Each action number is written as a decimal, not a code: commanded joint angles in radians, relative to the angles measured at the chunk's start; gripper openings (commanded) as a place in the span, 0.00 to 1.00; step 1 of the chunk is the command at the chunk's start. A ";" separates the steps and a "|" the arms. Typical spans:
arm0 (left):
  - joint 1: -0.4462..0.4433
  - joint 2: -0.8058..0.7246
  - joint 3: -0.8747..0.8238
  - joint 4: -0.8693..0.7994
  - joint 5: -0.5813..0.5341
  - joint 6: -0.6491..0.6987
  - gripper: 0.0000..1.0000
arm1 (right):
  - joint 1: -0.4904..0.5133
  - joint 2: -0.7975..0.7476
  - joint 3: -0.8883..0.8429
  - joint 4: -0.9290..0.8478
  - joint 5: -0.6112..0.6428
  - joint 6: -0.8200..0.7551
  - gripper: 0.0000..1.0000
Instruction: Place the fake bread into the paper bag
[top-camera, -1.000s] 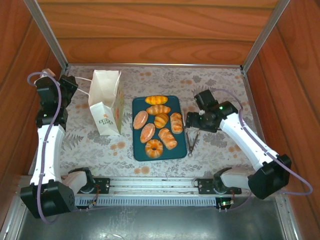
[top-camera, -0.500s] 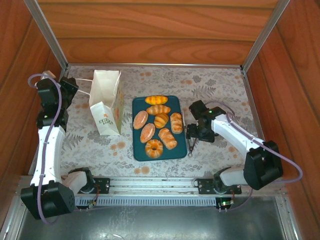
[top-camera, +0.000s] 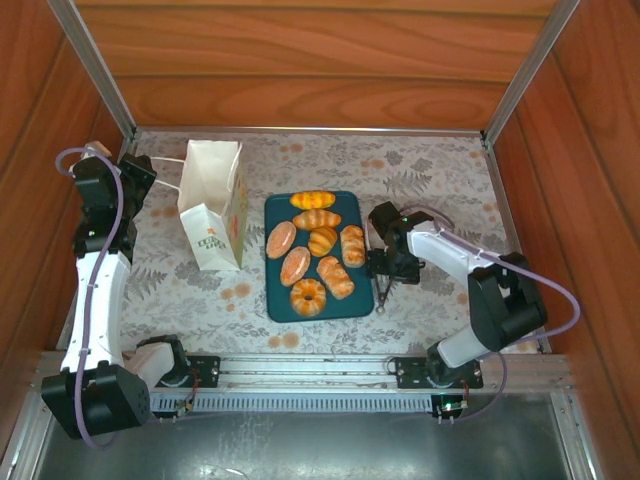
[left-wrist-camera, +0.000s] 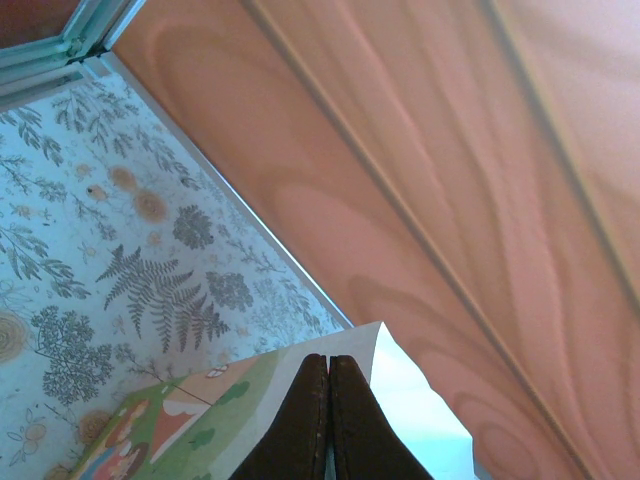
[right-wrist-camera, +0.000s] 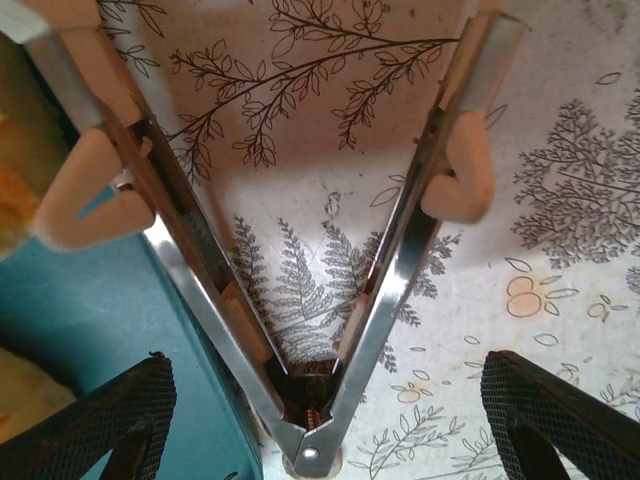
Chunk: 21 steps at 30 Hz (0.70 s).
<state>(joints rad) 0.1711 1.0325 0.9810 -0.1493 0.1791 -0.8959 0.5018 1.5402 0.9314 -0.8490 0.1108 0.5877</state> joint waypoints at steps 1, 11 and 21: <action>0.006 -0.020 -0.012 0.010 -0.012 -0.005 0.00 | -0.018 0.027 0.012 0.017 -0.013 -0.014 0.85; 0.006 -0.023 -0.013 0.007 -0.010 -0.003 0.00 | -0.113 0.048 0.006 0.053 -0.014 -0.013 0.76; 0.006 -0.023 -0.019 0.008 -0.012 -0.005 0.00 | -0.116 0.097 0.020 0.069 -0.050 -0.078 0.78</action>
<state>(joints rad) 0.1711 1.0256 0.9802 -0.1497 0.1780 -0.8955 0.3859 1.6138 0.9321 -0.7784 0.0727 0.5430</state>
